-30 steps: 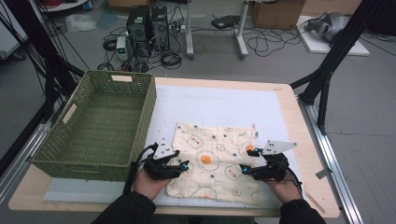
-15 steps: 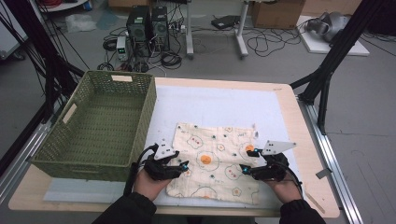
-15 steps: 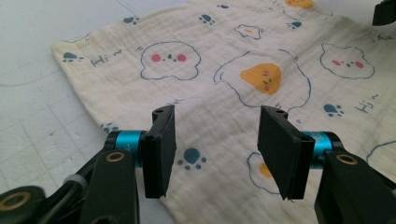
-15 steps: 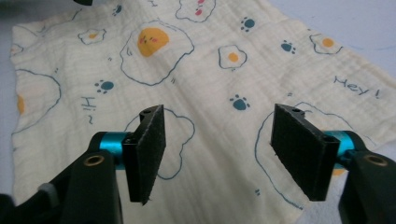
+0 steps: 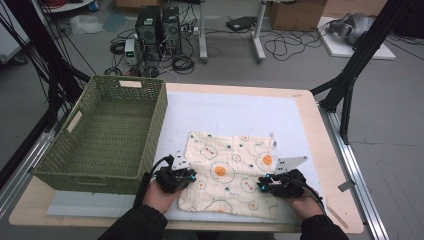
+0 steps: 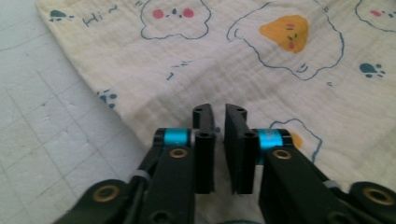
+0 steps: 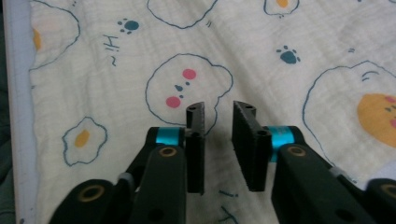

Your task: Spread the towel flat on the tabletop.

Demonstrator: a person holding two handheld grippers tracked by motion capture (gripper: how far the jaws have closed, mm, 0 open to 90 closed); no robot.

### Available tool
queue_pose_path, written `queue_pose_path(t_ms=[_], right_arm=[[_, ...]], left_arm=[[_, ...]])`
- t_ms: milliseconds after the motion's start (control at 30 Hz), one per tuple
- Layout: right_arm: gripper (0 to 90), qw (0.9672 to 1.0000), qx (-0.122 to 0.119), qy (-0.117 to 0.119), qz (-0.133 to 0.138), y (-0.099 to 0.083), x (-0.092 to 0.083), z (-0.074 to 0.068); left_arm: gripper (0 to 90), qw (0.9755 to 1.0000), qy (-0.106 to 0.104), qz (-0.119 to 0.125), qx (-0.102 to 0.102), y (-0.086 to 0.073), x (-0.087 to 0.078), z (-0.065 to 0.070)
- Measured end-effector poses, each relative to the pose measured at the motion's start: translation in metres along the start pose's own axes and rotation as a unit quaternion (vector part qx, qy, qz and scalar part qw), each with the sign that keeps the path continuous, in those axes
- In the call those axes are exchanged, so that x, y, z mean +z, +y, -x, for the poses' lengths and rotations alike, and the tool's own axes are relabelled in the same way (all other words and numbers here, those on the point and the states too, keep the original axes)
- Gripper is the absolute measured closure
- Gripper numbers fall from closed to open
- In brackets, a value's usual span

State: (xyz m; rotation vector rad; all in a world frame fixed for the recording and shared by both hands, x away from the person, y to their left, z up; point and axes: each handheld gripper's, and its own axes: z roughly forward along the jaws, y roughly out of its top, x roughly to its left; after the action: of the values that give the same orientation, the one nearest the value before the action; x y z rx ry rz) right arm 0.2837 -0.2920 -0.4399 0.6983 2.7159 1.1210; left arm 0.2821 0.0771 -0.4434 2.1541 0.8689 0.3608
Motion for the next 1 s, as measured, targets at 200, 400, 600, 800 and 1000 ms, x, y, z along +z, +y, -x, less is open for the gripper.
queue_pose_path(t_ms=[200, 400, 600, 800, 1000], right_arm=[[88.3, 0.9999, -0.003, 0.013, -0.004, -0.005, -0.005, -0.002], [75.9, 0.9994, -0.009, 0.025, 0.021, -0.003, -0.010, -0.008], [62.4, 0.9951, -0.049, 0.083, 0.021, -0.003, -0.009, -0.032], [87.6, 0.9937, -0.061, 0.094, -0.011, -0.004, 0.000, -0.034], [80.1, 0.9907, -0.061, 0.122, 0.003, -0.009, -0.006, -0.033]], left_arm=[[88.9, 0.9999, -0.002, -0.011, -0.009, -0.003, -0.008, 0.002], [72.8, 0.9995, -0.029, 0.014, -0.002, -0.002, -0.022, 0.010], [74.0, 0.9978, -0.059, -0.023, 0.021, -0.011, -0.016, 0.020], [89.2, 0.9976, -0.061, -0.021, 0.027, -0.013, -0.019, 0.022], [85.6, 0.9974, -0.068, -0.002, 0.023, -0.015, -0.025, 0.026]])
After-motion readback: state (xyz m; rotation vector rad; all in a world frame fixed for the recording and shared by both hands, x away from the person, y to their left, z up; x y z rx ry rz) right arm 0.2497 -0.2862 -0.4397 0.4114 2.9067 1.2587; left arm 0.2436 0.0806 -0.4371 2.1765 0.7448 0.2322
